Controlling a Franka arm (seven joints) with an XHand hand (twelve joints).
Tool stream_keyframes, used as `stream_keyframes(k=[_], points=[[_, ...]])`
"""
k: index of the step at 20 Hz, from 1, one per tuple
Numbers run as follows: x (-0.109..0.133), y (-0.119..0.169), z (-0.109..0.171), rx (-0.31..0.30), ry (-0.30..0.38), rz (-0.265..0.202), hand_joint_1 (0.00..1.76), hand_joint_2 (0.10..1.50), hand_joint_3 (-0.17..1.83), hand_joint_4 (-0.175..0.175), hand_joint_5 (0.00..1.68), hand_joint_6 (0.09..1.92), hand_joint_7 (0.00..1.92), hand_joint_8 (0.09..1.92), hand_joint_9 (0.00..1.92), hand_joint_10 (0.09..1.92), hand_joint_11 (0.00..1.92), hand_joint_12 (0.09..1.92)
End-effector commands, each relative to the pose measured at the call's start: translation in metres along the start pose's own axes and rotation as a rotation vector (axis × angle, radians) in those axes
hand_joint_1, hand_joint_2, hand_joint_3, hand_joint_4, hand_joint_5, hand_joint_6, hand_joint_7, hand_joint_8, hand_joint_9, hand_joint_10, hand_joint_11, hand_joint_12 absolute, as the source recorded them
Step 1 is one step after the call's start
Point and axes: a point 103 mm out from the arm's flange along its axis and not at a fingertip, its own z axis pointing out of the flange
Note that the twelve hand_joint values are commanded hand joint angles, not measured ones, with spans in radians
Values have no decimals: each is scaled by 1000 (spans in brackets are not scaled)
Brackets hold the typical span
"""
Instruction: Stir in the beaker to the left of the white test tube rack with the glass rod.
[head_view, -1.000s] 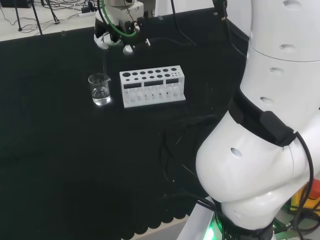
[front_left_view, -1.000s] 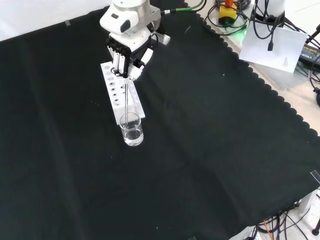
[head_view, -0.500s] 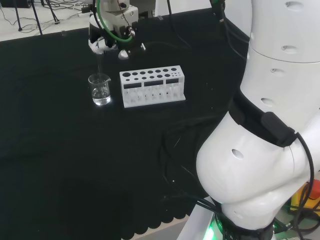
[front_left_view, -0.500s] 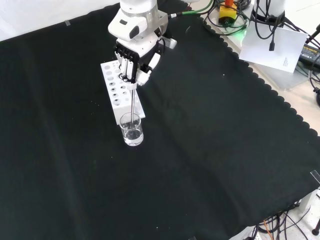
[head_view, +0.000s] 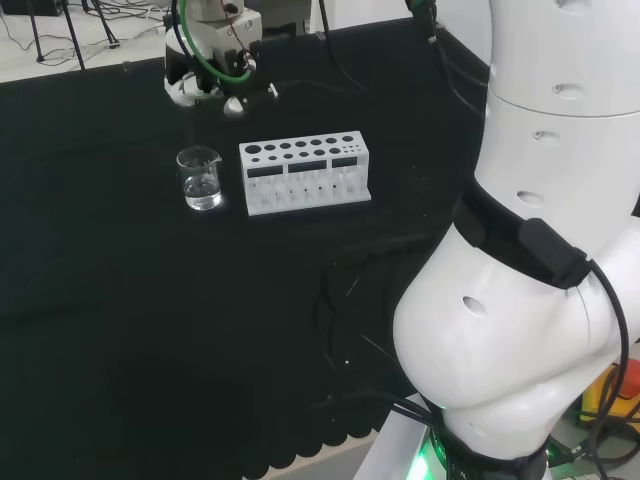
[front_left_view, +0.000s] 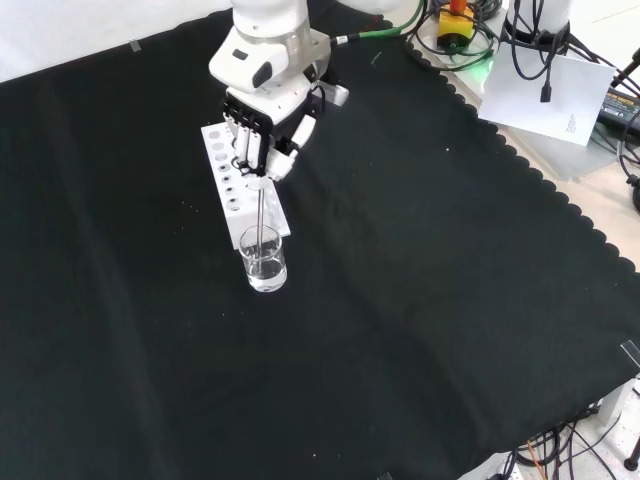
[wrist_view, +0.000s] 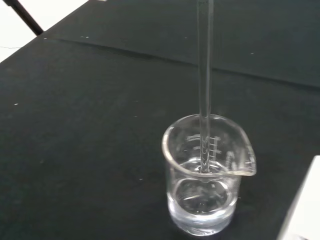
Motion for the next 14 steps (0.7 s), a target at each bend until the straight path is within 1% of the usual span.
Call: stream_keyframes(k=[1,4,8,10,14], points=[[-18,-14,-5,0,-7,32,1305,1120,-175,-175,1352,87,1123,1109,1639,831,1717,382],[-15,-23,-10,-4,-6,40,1305,1121,-175,-175,1353,87,1123,1109,1640,831,1717,382],[0,-29,-6,1,-2,16,1305,1121,-175,-175,1353,87,1123,1110,1640,831,1717,382],[10,-29,-6,-1,13,4,1305,1121,-175,-175,1353,87,1122,1110,1640,832,1717,382],[25,-27,-5,0,12,-24,1304,1121,-175,-175,1353,87,1122,1112,1640,832,1717,382]])
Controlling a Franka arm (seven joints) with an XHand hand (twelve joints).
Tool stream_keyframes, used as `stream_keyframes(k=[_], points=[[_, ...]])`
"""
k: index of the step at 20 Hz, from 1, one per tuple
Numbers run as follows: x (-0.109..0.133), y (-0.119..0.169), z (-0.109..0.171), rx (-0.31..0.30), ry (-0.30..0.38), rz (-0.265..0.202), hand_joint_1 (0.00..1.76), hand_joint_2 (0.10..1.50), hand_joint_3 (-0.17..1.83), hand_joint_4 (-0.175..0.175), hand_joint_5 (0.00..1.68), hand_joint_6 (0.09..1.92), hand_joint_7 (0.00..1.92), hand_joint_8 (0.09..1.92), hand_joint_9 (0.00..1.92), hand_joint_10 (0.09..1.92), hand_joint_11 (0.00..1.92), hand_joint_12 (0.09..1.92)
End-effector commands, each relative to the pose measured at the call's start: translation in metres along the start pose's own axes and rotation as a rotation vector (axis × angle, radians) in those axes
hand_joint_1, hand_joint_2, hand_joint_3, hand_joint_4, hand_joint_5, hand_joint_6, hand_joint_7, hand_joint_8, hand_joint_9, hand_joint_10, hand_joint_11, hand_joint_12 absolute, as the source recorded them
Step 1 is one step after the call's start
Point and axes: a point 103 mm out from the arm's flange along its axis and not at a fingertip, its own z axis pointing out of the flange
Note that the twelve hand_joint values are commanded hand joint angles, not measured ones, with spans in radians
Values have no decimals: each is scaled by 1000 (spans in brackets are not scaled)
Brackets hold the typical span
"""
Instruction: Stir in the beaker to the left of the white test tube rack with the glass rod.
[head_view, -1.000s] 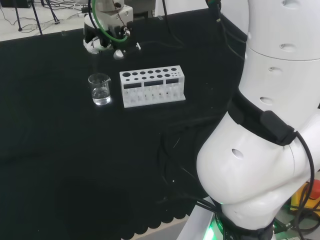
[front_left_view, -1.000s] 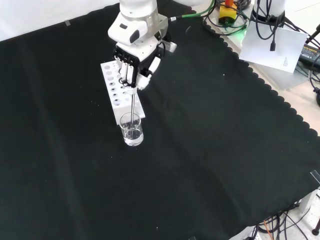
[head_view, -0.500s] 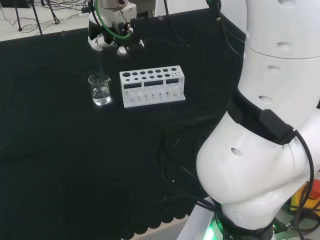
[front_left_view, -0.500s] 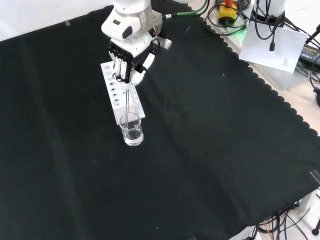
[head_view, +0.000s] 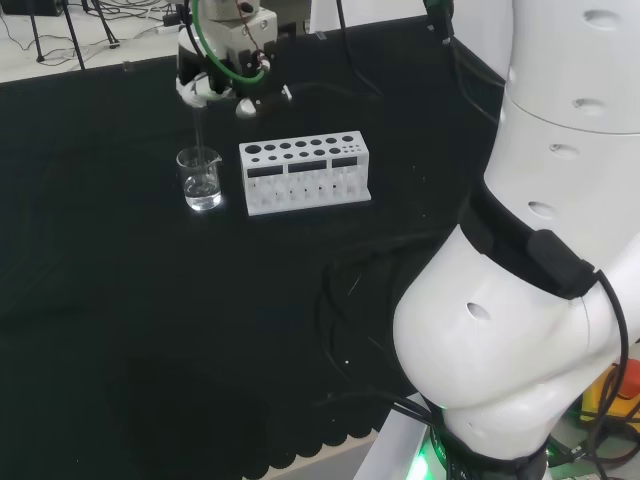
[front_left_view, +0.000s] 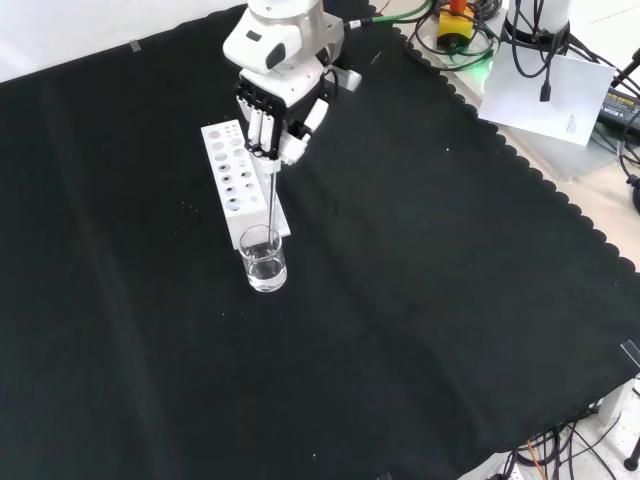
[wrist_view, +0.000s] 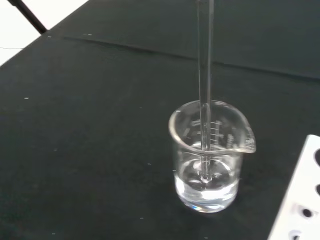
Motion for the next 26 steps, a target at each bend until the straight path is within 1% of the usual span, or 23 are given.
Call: stream_keyframes(k=[1,4,6,7,9,10,11,15,17,19,21,24,26], points=[[17,3,2,-2,1,-34,1304,1121,-175,-175,1353,87,1121,1112,1640,832,1717,382],[14,11,3,-6,-2,-30,1304,1122,-175,-175,1353,87,1120,1114,1640,833,1717,383],[5,19,3,-9,-3,-26,1304,1122,-175,-175,1354,87,1120,1114,1640,833,1717,383],[6,21,4,-10,-19,-22,1304,1122,-175,-175,1354,87,1120,1114,1640,833,1717,383],[3,23,3,-11,-9,-19,1304,1122,-175,-175,1354,87,1120,1114,1640,834,1717,383],[-9,27,3,-6,7,-16,1304,1122,-175,-175,1354,87,1120,1114,1640,834,1717,383],[-16,28,4,-7,7,-10,1304,1122,-175,-175,1354,87,1120,1114,1640,834,1717,383],[-25,28,5,-9,-10,8,1304,1122,-175,-175,1354,87,1120,1115,1640,834,1717,384],[-28,21,1,-17,-13,14,1304,1122,-175,-175,1354,87,1119,1116,1640,834,1717,384],[-29,16,-1,-17,-15,16,1304,1122,-175,-175,1354,87,1119,1116,1640,835,1717,384],[-27,18,1,-4,-11,14,1304,1122,-175,-175,1354,87,1119,1116,1640,835,1717,384],[-19,9,1,-16,-29,11,1304,1122,-175,-175,1354,87,1119,1116,1640,835,1717,385],[-10,4,2,-14,-23,3,1304,1122,-175,-175,1355,87,1119,1116,1640,835,1717,385]])
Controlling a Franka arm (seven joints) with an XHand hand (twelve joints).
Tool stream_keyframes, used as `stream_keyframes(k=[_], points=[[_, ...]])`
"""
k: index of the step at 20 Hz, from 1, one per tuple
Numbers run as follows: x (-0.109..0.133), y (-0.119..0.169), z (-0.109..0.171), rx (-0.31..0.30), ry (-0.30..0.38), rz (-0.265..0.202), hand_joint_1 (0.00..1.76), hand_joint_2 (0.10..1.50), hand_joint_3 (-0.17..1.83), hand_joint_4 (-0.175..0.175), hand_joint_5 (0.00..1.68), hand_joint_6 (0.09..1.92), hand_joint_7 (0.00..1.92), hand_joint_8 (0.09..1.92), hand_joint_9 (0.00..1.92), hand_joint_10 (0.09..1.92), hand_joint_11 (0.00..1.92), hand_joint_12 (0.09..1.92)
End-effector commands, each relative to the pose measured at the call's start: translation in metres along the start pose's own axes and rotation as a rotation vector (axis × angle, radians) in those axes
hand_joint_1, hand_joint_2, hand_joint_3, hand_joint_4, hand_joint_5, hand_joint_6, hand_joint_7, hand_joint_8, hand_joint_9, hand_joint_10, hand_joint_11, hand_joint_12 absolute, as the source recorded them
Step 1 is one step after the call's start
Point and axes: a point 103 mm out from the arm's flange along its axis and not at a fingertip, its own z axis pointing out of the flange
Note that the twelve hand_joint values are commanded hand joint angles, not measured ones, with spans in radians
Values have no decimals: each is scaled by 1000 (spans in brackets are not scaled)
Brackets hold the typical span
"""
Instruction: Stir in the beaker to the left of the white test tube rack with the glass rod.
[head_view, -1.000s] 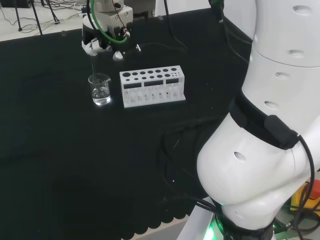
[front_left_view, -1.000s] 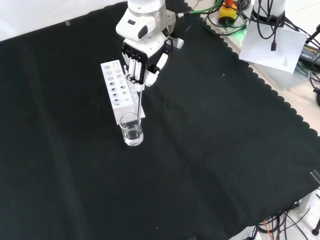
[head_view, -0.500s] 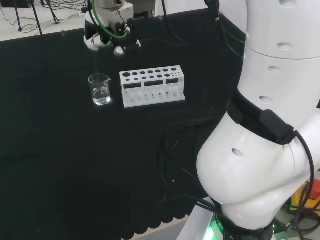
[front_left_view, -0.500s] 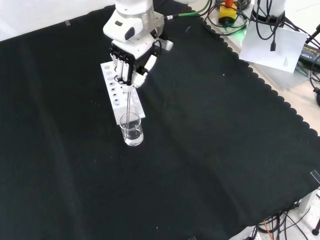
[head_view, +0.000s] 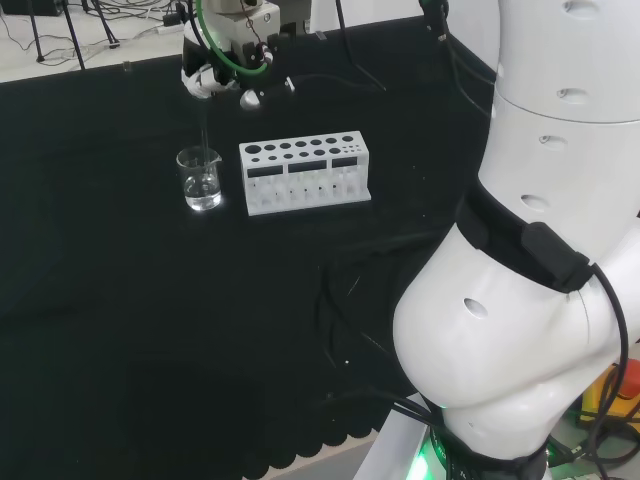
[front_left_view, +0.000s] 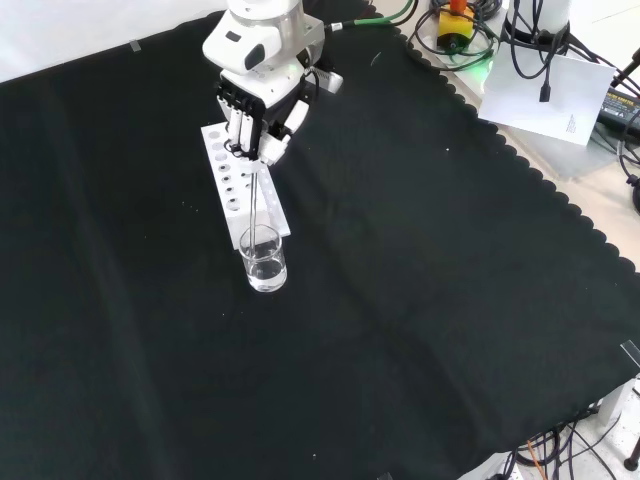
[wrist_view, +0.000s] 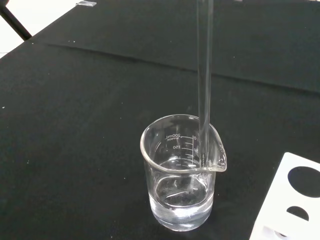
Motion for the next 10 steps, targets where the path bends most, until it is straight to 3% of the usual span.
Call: stream_keyframes(k=[1,10], points=[[17,-13,1,2,-6,-11,1304,1122,-175,-175,1355,87,1118,1117,1639,835,1717,385],[29,10,7,5,3,-38,1304,1123,-175,-175,1355,87,1118,1118,1639,836,1716,386]])
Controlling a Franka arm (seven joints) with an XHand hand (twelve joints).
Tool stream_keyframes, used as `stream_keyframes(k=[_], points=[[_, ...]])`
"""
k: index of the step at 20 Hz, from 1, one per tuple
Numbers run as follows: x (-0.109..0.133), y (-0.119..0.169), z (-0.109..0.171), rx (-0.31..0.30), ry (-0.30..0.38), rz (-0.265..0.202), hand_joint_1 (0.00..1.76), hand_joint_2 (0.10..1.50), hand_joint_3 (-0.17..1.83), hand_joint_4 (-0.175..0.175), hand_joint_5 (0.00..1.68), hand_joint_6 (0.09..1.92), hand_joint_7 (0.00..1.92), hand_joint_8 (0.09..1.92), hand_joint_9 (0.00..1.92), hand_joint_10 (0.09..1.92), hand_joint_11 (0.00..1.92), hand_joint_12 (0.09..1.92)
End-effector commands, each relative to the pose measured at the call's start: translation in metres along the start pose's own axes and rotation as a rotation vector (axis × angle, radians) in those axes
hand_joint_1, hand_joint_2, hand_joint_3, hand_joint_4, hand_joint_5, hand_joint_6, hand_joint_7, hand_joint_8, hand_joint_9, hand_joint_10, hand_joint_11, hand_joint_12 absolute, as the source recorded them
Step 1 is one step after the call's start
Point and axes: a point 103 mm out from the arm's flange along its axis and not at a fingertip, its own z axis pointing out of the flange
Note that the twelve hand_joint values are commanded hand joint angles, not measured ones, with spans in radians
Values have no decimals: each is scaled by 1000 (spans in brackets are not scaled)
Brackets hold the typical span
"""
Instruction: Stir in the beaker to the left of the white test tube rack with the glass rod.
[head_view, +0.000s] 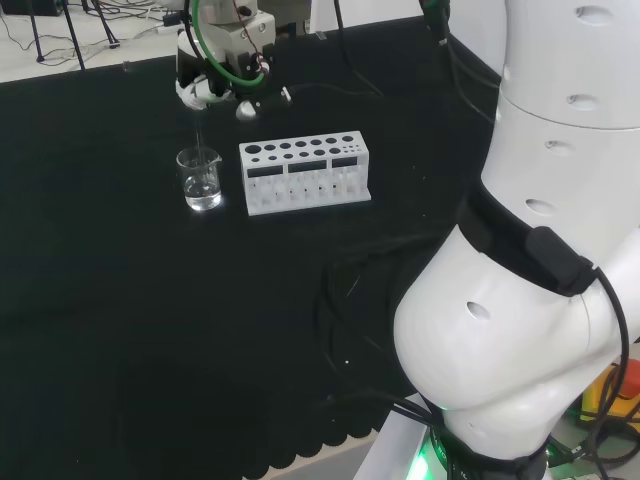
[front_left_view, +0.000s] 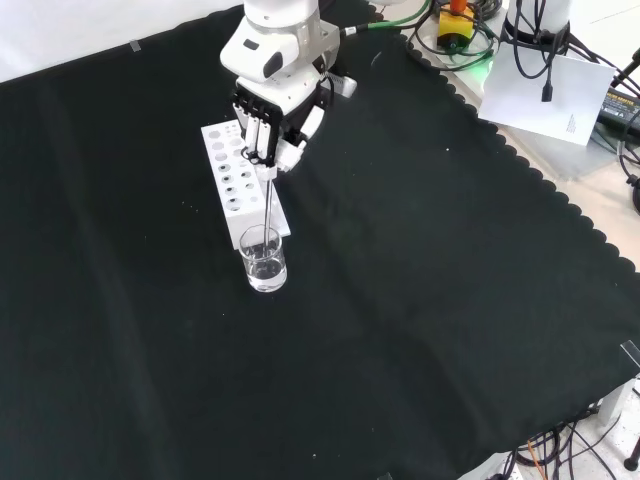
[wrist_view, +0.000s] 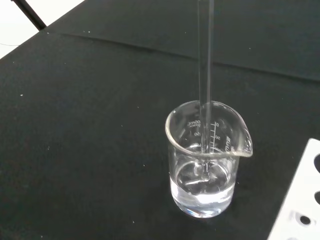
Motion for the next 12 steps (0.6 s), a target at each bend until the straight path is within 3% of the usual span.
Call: stream_keyframes(k=[1,12], points=[[9,17,1,-4,3,-14,1304,1123,-175,-175,1355,87,1118,1118,1639,836,1716,386],[-5,7,-13,-15,-15,-9,1304,1123,-175,-175,1356,87,1117,1119,1639,837,1715,387]])
